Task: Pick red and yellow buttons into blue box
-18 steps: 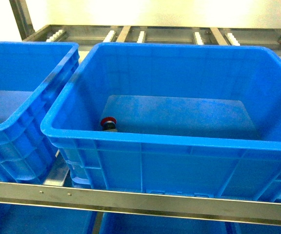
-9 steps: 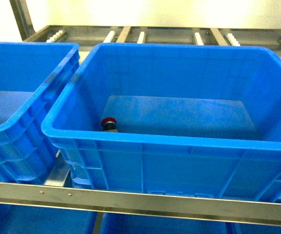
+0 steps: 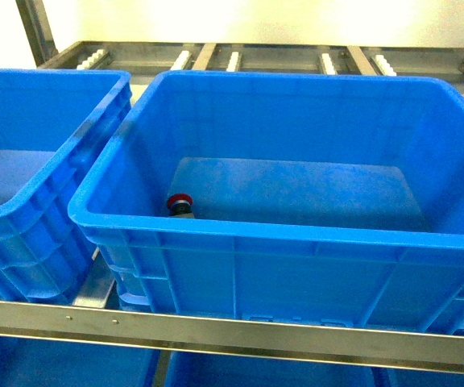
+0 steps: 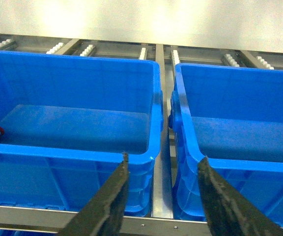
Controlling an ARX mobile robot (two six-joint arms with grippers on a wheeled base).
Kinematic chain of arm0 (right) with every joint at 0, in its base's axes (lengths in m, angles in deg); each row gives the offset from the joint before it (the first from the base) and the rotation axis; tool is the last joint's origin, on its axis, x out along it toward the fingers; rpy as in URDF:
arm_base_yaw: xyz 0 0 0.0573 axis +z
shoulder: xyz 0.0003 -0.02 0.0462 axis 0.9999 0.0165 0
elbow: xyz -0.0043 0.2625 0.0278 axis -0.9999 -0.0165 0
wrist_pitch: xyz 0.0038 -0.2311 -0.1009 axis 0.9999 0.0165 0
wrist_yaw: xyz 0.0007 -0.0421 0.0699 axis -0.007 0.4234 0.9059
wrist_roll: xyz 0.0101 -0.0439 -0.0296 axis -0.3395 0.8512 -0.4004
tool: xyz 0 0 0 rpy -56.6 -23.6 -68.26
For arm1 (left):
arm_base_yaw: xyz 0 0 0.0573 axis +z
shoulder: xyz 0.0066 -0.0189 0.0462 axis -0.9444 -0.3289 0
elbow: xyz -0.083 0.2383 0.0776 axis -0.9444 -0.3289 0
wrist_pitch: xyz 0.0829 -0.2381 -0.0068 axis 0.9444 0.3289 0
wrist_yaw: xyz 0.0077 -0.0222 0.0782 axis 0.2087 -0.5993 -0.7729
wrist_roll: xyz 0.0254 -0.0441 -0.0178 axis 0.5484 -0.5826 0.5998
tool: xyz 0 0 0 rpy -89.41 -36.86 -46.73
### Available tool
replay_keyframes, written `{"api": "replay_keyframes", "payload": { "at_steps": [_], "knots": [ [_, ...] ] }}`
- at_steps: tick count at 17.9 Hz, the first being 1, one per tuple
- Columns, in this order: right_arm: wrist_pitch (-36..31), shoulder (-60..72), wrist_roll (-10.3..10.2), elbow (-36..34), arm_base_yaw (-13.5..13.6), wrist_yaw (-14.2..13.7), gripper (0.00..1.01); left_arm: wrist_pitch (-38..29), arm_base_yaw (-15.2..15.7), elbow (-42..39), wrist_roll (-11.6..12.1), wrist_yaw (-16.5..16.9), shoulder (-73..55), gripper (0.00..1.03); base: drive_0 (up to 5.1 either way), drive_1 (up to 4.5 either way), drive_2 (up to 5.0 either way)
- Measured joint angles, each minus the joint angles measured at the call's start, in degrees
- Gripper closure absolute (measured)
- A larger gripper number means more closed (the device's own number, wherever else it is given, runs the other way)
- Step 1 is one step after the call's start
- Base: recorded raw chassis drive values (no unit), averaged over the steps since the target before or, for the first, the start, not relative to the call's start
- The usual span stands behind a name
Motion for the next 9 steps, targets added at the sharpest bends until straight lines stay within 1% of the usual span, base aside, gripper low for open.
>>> {"api": "replay_keyframes", "payload": {
  "at_steps": [1,2,3,4,5,6,7,9],
  "knots": [
    [0.00,0.00,0.00,0.00,0.00,0.00,0.49,0.00,0.00,0.02,0.00,0.00,0.00,0.44,0.0,0.00,0.0],
    [0.00,0.00,0.00,0.00,0.00,0.00,0.34,0.00,-0.02,0.02,0.00,0.00,0.00,0.30,0.0,0.00,0.0],
    [0.00,0.00,0.00,0.00,0.00,0.00,0.24,0.00,-0.02,0.02,0.00,0.00,0.00,0.21,0.0,0.00,0.0],
    [0.00,0.00,0.00,0.00,0.00,0.00,0.11,0.00,-0.02,0.02,0.00,0.00,0.00,0.08,0.0,0.00,0.0],
    [0.00,0.00,0.00,0.00,0.00,0.00,0.02,0.00,0.00,0.00,0.04,0.00,0.00,0.03,0.0,0.00,0.0],
    [0.00,0.00,0.00,0.00,0.00,0.00,0.03,0.00,0.00,0.02,0.00,0.00,0.00,0.06,0.0,0.00,0.0],
    [0.00,0.00,0.00,0.00,0.00,0.00,0.04,0.00,0.00,0.00,0.02,0.00,0.00,0.05,0.0,0.00,0.0],
    [0.00,0.00,0.00,0.00,0.00,0.00,0.03,0.00,-0.02,0.00,0.00,0.00,0.00,0.05,0.0,0.00,0.0]
  ]
}}
